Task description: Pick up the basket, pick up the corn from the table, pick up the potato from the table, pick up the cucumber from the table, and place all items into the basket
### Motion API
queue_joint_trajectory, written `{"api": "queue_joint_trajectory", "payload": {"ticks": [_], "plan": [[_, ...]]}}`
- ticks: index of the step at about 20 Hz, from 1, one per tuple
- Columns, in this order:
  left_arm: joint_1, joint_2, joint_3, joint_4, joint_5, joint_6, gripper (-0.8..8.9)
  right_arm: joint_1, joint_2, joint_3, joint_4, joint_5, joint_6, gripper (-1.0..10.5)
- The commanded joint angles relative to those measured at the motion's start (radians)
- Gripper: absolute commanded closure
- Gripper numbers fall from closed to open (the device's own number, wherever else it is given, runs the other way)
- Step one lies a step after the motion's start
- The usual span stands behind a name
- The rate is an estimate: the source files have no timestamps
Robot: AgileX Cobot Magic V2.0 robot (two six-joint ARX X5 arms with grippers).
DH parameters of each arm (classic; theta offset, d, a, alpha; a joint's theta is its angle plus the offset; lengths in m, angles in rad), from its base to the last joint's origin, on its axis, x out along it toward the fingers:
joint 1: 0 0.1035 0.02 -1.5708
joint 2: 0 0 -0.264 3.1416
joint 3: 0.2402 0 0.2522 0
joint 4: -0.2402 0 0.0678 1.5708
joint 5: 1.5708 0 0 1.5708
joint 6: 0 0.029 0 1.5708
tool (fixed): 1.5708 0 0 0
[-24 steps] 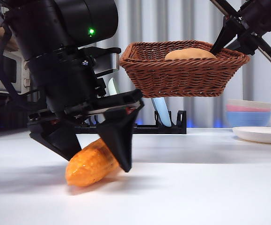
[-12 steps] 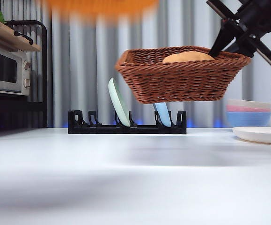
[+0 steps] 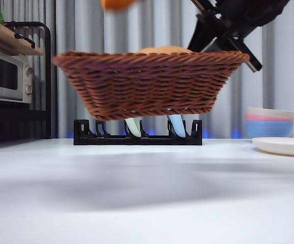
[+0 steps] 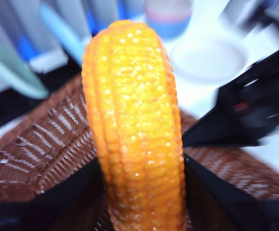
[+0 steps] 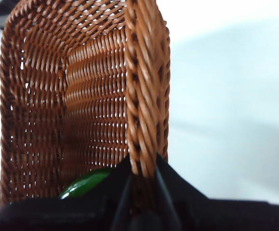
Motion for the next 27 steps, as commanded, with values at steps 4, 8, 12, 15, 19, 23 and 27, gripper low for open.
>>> {"api": "queue_joint_trajectory", "payload": {"ticks": [4,8,12,15,19,23,27], "plan": [[0.086,0.129,-0.005,-0.070,0.062,0.026,7.04,0.035,-0.003,0.011,-0.029,-0.012,0.005,9.6],[0.092,0.128,-0.005,-0.092,0.082,-0.027,1.39,0.036,-0.003,0.011,-0.045,-0.009,0.013,9.6],[0.072,0.108,0.021,-0.101,0.083,-0.066,1.40,0.036,-0.003,0.011,-0.045,0.064,0.045,9.6],[0.056,0.081,0.105,-0.174,0.080,-0.064,1.54,0.036,-0.002,0.011,-0.024,0.280,0.096,9.6],[0.053,0.033,0.230,-0.204,0.079,-0.056,1.54,0.036,0.039,0.010,0.060,0.381,0.198,9.6],[0.053,0.015,0.346,-0.233,0.079,-0.027,1.54,0.047,0.172,0.010,0.064,0.327,0.217,9.6],[0.053,0.014,0.400,-0.280,0.076,0.022,1.54,0.048,0.259,0.011,0.031,0.241,0.177,9.4]]}}
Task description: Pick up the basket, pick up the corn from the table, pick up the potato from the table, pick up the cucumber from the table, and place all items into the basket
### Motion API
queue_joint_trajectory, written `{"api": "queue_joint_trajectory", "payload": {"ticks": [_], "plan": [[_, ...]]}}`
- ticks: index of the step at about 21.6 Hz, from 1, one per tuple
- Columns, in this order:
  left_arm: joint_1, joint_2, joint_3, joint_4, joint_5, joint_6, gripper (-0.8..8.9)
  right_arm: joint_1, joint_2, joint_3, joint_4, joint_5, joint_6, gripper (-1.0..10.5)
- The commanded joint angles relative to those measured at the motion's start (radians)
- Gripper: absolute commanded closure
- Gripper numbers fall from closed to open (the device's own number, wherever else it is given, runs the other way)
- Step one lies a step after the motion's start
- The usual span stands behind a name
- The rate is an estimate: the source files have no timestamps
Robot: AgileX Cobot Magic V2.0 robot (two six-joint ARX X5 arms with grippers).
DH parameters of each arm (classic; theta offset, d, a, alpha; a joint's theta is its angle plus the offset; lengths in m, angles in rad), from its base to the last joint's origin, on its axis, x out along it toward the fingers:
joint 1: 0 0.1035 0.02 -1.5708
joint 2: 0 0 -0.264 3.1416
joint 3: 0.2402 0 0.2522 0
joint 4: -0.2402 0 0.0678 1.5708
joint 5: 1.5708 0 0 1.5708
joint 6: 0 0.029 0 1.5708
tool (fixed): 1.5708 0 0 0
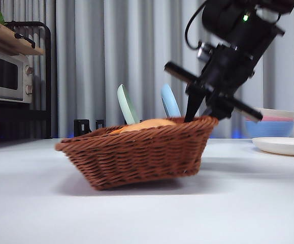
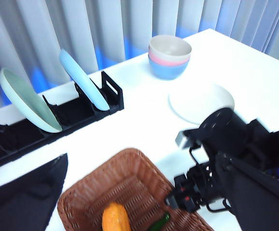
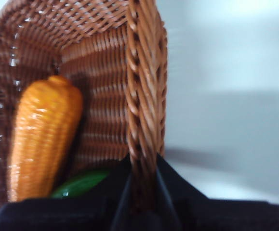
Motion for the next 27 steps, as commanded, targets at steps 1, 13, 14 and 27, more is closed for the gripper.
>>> {"api": "queue_joint_trajectory", "payload": {"ticks": [1,13,14,27], "plan": [[0.003,0.002,0.000,-0.025,-0.005,0.039,1.54,0.002,0.000,0.002,-0.011,-0.004,-0.041,9.4],[0.089,0.002,0.000,-0.167,-0.114,0.143,3.57,-0.072,-0.311,0.002,-0.114,0.004,-0.273,4.5],[0.100,0.002,0.000,-0.205,-0.135,0.153,4.75,-0.077,-0.367,0.002,-0.135,0.006,-0.311,4.5],[0.217,-0.188,-0.201,-0.140,-0.126,0.164,8.19,-0.077,-0.647,-0.002,-0.353,0.154,-0.499,9.6]]}}
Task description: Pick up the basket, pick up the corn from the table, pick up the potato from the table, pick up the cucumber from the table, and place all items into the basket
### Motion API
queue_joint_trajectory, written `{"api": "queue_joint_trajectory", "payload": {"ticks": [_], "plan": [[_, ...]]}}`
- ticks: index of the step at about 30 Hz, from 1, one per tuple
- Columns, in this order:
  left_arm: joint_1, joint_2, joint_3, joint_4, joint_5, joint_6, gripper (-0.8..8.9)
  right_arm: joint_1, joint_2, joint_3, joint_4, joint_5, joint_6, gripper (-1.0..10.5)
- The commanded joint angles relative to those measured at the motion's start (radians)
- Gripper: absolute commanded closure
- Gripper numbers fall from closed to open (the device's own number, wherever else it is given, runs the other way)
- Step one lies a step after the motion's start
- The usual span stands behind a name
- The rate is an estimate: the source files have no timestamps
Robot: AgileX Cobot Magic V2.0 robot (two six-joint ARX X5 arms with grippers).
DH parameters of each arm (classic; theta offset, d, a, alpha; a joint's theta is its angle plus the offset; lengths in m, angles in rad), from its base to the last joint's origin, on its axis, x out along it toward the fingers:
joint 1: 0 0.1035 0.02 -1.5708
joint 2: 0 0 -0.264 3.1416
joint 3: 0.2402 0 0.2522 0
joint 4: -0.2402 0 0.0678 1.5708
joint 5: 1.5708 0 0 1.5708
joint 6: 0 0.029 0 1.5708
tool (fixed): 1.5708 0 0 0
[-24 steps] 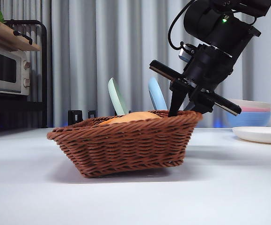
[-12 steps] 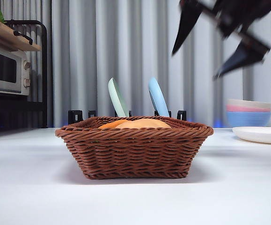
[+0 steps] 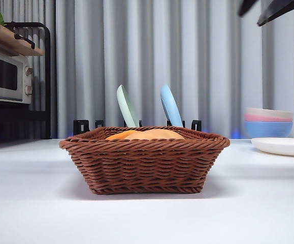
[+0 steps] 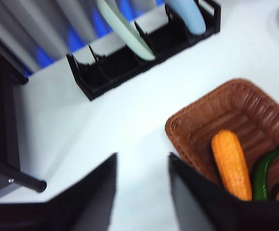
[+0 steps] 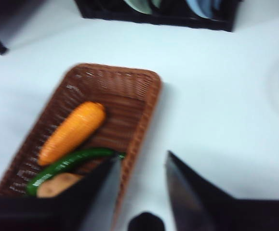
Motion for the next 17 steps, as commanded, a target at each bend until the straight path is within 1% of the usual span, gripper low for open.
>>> {"api": "queue_joint_trajectory", "payload": {"ticks": [1,4,6,8,12,14,17], "plan": [[0.007,-0.109,-0.137,0.092,0.001,0.006,8.19,0.003,-0.019,-0.008,0.005,0.027,-0.021,9.6],[0.007,-0.238,-0.306,0.201,0.001,0.003,8.19,0.016,-0.053,-0.036,0.033,0.027,-0.021,9.6],[0.007,-0.331,-0.430,0.262,0.001,-0.004,8.19,0.042,-0.089,-0.085,0.082,0.030,-0.021,9.6],[0.007,-0.409,-0.542,0.304,0.002,-0.027,8.19,0.076,-0.138,-0.151,0.143,0.072,-0.019,9.6],[0.006,-0.562,-0.758,0.378,0.002,-0.071,8.19,0.163,-0.261,-0.320,0.266,0.207,-0.016,9.6],[0.005,-0.629,-0.845,0.405,0.010,-0.098,8.19,0.202,-0.326,-0.405,0.320,0.251,0.005,9.6],[0.005,-0.702,-0.929,0.428,0.048,-0.131,8.19,0.233,-0.394,-0.494,0.341,0.285,0.060,9.6]]}}
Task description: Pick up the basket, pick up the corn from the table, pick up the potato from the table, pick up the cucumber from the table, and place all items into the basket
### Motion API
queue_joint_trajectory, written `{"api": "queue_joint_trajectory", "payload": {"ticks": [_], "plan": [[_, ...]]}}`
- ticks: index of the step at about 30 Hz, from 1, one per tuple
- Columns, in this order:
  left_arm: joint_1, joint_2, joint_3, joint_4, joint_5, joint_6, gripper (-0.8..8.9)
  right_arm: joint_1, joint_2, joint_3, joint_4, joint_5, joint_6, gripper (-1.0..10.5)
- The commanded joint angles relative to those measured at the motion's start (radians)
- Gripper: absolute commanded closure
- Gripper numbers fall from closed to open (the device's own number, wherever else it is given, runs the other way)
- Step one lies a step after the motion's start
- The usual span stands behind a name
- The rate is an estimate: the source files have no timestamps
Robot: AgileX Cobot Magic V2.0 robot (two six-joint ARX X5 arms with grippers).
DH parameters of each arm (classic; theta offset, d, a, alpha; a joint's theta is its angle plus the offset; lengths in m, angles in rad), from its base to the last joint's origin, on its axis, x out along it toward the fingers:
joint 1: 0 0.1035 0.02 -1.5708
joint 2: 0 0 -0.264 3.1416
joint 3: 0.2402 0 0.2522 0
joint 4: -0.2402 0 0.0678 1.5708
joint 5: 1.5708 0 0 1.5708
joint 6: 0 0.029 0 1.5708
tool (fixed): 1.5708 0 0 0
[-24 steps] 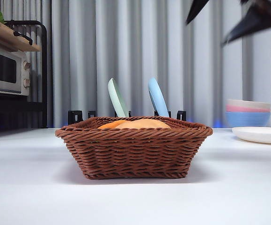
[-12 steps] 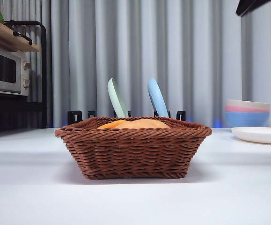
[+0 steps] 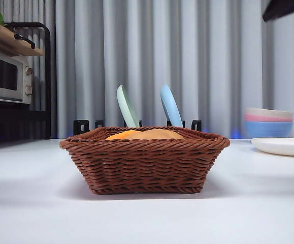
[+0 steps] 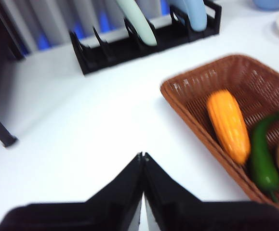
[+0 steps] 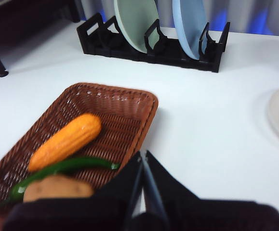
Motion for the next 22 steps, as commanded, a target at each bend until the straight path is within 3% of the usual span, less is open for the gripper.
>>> {"api": "queue_joint_trajectory", "payload": {"ticks": [1,4,18,22], "plan": [[0.001,-0.045,-0.047,0.022,0.026,-0.055,8.19,0.014,-0.038,-0.067,0.005,0.024,0.078,9.5],[0.001,-0.046,-0.047,0.009,0.021,-0.076,8.17,0.004,-0.042,-0.068,-0.021,0.024,0.150,9.5],[0.001,-0.043,-0.047,0.010,0.021,-0.077,8.17,0.003,-0.042,-0.067,-0.029,0.023,0.148,9.5],[0.002,-0.050,-0.047,0.001,-0.046,0.019,8.17,0.003,-0.042,-0.067,-0.029,0.023,0.148,9.5]]}}
